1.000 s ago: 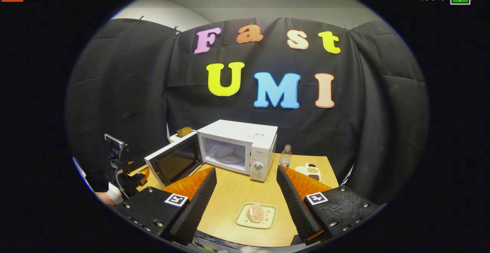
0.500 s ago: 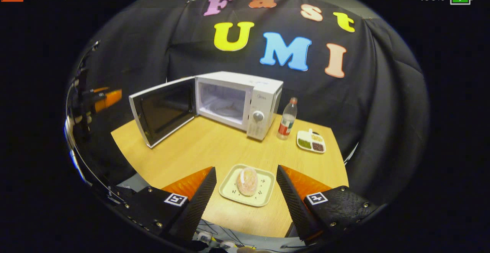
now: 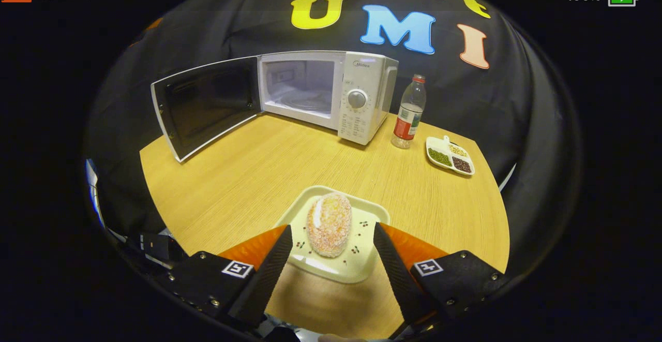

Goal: Open the microwave oven with the left hand, put the food in, and close the microwave oven.

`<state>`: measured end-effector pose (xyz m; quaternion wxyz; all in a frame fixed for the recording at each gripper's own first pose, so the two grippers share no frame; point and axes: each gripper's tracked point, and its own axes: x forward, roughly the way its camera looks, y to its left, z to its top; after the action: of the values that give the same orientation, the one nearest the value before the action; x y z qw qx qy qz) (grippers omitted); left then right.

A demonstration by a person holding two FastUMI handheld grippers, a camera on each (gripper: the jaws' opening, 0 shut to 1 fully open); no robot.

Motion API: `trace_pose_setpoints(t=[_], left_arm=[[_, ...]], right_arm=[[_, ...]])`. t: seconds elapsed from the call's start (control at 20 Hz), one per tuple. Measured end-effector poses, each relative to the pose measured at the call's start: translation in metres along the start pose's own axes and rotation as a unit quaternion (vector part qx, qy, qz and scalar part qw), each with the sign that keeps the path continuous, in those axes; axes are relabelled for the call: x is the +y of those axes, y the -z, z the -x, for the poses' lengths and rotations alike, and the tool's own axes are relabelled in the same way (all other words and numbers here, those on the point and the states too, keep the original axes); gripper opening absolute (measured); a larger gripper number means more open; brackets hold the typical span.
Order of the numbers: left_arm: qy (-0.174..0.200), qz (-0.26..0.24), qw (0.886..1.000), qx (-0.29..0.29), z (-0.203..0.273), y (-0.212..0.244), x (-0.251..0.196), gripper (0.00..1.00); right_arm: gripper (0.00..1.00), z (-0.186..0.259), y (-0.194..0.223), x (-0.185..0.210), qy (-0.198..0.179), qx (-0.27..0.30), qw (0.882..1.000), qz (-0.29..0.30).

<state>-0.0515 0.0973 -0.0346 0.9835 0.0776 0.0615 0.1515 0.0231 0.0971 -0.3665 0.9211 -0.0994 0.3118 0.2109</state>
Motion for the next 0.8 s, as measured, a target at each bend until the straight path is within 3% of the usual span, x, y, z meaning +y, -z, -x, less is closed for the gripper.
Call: trace_pose_setpoints(t=[0.25,0.75,0.8], left_arm=[[0.032,0.007,0.999,-0.001,-0.017,-0.017,-0.024,1.00],[0.056,0.010,0.998,-0.007,-0.054,-0.031,-0.009,1.00],[0.058,0.010,0.998,-0.009,-0.054,-0.029,-0.006,1.00]], right_arm=[[0.97,-0.043,0.002,0.005,-0.004,0.030,0.999,-0.016],[0.97,-0.072,0.022,0.007,-0.001,0.079,0.997,-0.023],[0.82,-0.072,0.022,0.007,-0.002,0.079,0.996,-0.033]])
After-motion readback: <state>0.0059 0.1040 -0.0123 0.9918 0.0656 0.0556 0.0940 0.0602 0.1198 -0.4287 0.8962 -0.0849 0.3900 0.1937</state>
